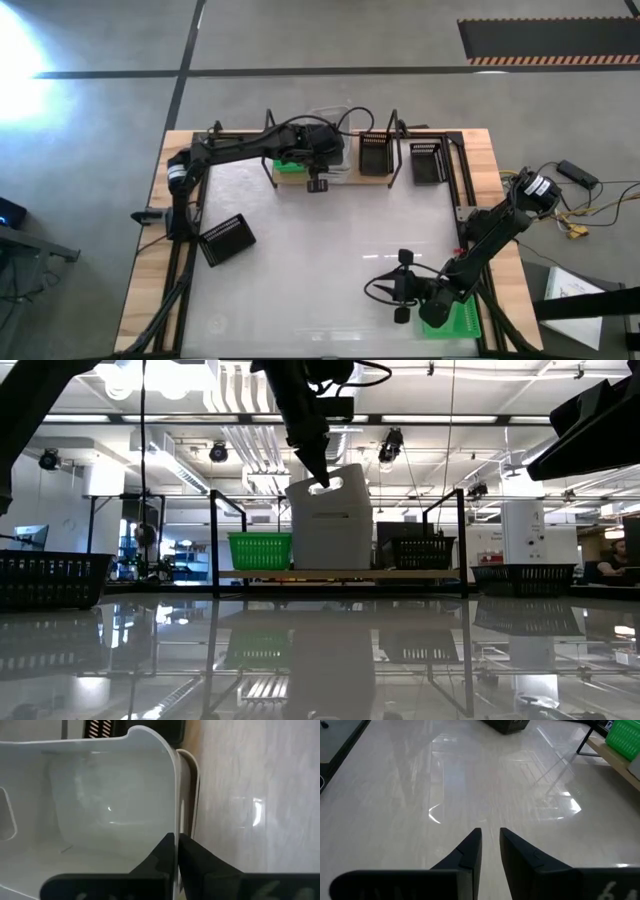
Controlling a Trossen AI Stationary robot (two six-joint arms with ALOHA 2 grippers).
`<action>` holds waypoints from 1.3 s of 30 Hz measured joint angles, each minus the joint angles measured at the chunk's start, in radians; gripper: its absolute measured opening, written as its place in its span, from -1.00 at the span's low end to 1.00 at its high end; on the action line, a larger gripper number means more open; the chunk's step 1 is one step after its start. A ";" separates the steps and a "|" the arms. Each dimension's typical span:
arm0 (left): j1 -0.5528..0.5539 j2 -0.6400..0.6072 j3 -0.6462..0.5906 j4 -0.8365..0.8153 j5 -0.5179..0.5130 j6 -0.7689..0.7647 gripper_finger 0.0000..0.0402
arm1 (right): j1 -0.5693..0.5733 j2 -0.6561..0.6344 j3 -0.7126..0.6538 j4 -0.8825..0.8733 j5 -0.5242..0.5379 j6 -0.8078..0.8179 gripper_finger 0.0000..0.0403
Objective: Stack baskets on shelf by color
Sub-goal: Stack the white bin on the stacked white bins on the shelf
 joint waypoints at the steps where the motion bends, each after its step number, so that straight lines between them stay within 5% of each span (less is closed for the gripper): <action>1: 0.000 0.000 0.000 -0.001 -0.010 0.000 -1.00 | 0.000 0.000 0.000 0.000 0.000 0.000 -0.70; 17: -0.036 0.000 0.001 -0.015 -0.145 0.124 -1.00 | 0.000 0.000 0.000 0.000 0.000 0.000 -0.70; 39: -0.028 0.000 -0.059 -0.003 -0.112 0.131 -1.00 | 0.000 0.000 -0.002 0.000 0.000 0.006 -0.70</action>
